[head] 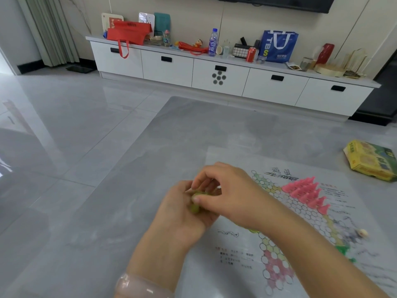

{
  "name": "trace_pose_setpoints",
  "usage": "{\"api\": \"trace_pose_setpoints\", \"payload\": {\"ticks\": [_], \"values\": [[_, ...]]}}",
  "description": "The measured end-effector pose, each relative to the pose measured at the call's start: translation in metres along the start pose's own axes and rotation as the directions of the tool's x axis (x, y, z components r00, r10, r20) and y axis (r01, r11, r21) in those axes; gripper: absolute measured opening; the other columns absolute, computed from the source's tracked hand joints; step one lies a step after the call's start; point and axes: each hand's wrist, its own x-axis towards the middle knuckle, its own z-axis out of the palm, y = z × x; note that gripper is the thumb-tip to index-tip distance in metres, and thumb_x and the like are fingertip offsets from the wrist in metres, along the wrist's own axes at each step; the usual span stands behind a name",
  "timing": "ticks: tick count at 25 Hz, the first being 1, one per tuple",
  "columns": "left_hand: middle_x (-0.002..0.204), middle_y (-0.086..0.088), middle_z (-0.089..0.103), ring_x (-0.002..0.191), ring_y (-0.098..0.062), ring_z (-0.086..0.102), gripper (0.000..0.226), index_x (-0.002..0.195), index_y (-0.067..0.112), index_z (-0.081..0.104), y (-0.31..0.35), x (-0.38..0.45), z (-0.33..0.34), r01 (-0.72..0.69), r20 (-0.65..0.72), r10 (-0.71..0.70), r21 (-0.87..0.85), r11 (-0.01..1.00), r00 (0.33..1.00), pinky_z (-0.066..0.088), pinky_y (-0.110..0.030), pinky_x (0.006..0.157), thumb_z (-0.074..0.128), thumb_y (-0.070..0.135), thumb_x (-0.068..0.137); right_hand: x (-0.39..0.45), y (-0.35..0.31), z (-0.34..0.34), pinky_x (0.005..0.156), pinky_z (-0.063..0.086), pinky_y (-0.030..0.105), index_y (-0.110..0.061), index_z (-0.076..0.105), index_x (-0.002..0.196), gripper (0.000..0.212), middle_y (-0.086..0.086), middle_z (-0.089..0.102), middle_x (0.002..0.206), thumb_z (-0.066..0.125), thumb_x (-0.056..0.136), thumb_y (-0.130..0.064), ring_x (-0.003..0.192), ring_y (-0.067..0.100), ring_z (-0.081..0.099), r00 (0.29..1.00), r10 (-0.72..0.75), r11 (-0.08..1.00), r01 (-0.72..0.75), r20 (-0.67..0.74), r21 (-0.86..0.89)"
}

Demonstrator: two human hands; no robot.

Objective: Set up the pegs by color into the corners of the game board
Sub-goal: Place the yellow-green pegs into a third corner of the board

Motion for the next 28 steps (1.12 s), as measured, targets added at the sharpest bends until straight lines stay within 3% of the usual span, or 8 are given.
{"api": "trace_pose_setpoints", "payload": {"ticks": [1,3,8,10,14,20,23,28], "values": [[0.057,-0.013,0.062,0.044,-0.019,0.063,0.041,0.058,0.000,0.061,-0.004,0.001,0.002,0.028,0.024,-0.029,0.003,1.000,0.999,0.053,-0.023,0.047,0.030,0.007,0.084,-0.006,0.004,0.002,0.083,0.046,0.024,-0.024,0.065,0.092,0.015,-0.005,0.054,0.095,0.065,0.078,-0.021,0.091,0.008,0.054,1.000,-0.005,1.000,0.004,-0.015,-0.020],[0.067,-0.015,0.063,0.052,-0.022,0.065,0.030,0.068,-0.002,0.061,-0.012,0.002,0.003,0.067,0.064,-0.068,0.021,0.998,0.996,0.055,-0.025,0.051,0.034,0.007,0.080,-0.019,0.014,0.001,0.082,0.045,0.018,-0.027,0.065,0.093,0.015,-0.009,0.055,0.096,0.062,0.080,-0.020,0.090,0.000,0.053,0.996,-0.009,1.000,0.011,-0.086,0.016],[0.120,-0.030,0.058,0.110,-0.037,0.059,0.041,0.119,-0.012,0.052,-0.021,0.008,0.003,0.100,0.053,-0.104,0.070,0.993,0.993,0.053,-0.042,0.087,0.035,0.013,0.091,-0.049,0.038,-0.013,0.077,0.042,0.009,-0.046,0.059,0.072,0.033,-0.020,0.059,0.085,0.058,0.083,-0.015,0.091,-0.004,0.053,0.938,0.010,0.994,0.029,-0.348,0.108],[0.123,-0.029,0.057,0.109,-0.036,0.059,0.042,0.121,-0.010,0.051,-0.024,0.007,0.007,0.111,0.070,-0.118,0.099,0.989,0.990,0.055,-0.042,0.082,0.037,0.011,0.088,-0.054,0.046,-0.013,0.075,0.041,0.007,-0.052,0.053,0.071,0.038,-0.022,0.057,0.085,0.060,0.082,-0.016,0.093,-0.005,0.051,0.938,0.002,0.999,0.015,-0.346,0.045],[0.099,-0.025,0.065,0.083,-0.031,0.068,0.042,0.116,-0.009,0.055,-0.029,0.008,0.010,0.134,0.142,-0.160,0.174,0.976,0.977,0.058,-0.033,0.068,0.043,0.011,0.080,-0.055,0.059,-0.004,0.074,0.036,0.010,-0.043,0.059,0.095,0.023,-0.024,0.052,0.090,0.059,0.083,-0.023,0.091,-0.006,0.047,0.955,0.005,0.998,-0.025,-0.296,-0.063],[0.081,-0.018,0.067,0.068,-0.025,0.068,0.033,0.094,-0.007,0.063,-0.033,0.009,0.011,0.142,0.172,-0.174,0.188,0.972,0.970,0.056,-0.034,0.072,0.040,0.014,0.084,-0.056,0.064,-0.003,0.075,0.043,0.016,-0.037,0.058,0.106,0.032,-0.019,0.052,0.094,0.058,0.083,-0.016,0.092,0.000,0.048,0.954,-0.065,0.987,0.018,-0.294,-0.159],[0.078,-0.017,0.067,0.062,-0.024,0.067,0.032,0.086,-0.006,0.067,-0.033,0.009,0.009,0.143,0.148,-0.175,0.205,0.968,0.973,0.055,-0.031,0.066,0.041,0.013,0.080,-0.056,0.065,-0.001,0.068,0.040,0.014,-0.034,0.054,0.090,0.023,-0.021,0.052,0.088,0.059,0.080,-0.015,0.084,-0.003,0.047,0.957,-0.066,0.984,0.016,-0.283,-0.178],[0.083,-0.019,0.064,0.069,-0.025,0.060,0.046,0.111,-0.008,0.057,-0.034,0.013,0.006,0.168,0.102,-0.182,0.131,0.977,0.978,0.056,-0.030,0.059,0.044,0.010,0.071,-0.055,0.062,-0.005,0.066,0.043,0.019,-0.025,0.049,0.077,0.015,-0.021,0.049,0.075,0.058,0.080,-0.014,0.077,0.002,0.049,0.956,-0.045,0.989,0.003,-0.289,-0.147]]}}
